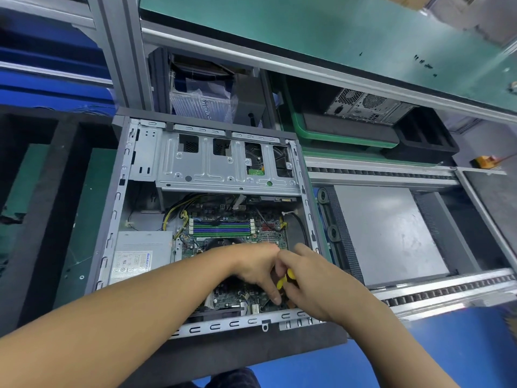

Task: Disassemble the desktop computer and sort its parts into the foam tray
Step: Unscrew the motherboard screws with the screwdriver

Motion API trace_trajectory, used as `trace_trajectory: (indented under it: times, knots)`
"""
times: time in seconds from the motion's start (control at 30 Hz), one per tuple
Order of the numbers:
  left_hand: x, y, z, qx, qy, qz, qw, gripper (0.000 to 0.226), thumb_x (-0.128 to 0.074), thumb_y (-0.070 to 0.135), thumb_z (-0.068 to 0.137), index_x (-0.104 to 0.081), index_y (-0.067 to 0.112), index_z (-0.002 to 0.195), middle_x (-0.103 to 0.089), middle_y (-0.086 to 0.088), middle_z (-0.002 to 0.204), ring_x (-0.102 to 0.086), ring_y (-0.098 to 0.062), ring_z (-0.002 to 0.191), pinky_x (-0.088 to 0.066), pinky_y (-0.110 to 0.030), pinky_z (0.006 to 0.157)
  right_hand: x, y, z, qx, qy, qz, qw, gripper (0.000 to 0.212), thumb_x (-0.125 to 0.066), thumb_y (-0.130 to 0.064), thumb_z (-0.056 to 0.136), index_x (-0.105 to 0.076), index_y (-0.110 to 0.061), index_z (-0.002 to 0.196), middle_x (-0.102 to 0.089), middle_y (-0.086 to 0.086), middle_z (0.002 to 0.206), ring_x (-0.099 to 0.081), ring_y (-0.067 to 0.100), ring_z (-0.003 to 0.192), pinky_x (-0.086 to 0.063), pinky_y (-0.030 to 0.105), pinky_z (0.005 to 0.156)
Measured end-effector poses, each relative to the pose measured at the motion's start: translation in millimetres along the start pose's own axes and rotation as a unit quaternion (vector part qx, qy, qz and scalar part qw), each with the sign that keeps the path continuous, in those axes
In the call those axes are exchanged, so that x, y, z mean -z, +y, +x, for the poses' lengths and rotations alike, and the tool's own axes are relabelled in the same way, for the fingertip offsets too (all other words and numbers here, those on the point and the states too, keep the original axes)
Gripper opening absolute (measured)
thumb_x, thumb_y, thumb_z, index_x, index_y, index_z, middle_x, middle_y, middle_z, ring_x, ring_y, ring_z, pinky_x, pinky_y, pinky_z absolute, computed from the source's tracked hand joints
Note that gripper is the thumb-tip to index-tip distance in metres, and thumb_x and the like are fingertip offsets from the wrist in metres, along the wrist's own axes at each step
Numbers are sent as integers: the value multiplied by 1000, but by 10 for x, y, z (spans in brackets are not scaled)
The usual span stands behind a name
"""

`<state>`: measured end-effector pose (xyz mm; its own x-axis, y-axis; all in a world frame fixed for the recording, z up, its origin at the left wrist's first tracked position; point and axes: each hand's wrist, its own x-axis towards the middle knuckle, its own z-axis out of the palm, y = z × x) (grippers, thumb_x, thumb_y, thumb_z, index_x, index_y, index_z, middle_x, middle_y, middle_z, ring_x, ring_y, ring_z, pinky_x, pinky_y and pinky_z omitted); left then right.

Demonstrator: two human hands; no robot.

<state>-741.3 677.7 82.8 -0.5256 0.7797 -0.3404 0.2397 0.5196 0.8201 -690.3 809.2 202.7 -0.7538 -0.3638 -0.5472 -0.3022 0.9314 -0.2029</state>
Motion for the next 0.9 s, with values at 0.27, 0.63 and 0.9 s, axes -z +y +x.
trace_trajectory:
  times: [0.27,0.63,0.9]
  knots:
    - [47,37,-24,-13,-8,-10,1000,51,-90,38,66,-66,15,104,-71,-4,102,-65,-24,96,-52,-43,88,-52,-32,38,-69,37,-36,996,20,-46,-40,100,-43,-21,105,-60,7,104,-60,30,94,-43,37,68]
    - [12,73,-36,-16,2,-6,1000,49,-89,37,68,-65,14,104,-70,-3,99,-64,-24,92,-54,-41,82,-8,-32,34,-52,24,-34,998,28,-49,-51,96,-43,-24,105,-54,0,102,-55,25,93,-40,34,72]
    - [52,29,-36,4,-12,-22,1000,31,-89,30,69,-70,15,89,-72,-3,95,-65,-24,90,-53,-36,83,-42,-20,54,-36,6,-21,999,12,-49,-22,94,-38,-26,98,-48,0,99,-44,22,86,-45,38,76]
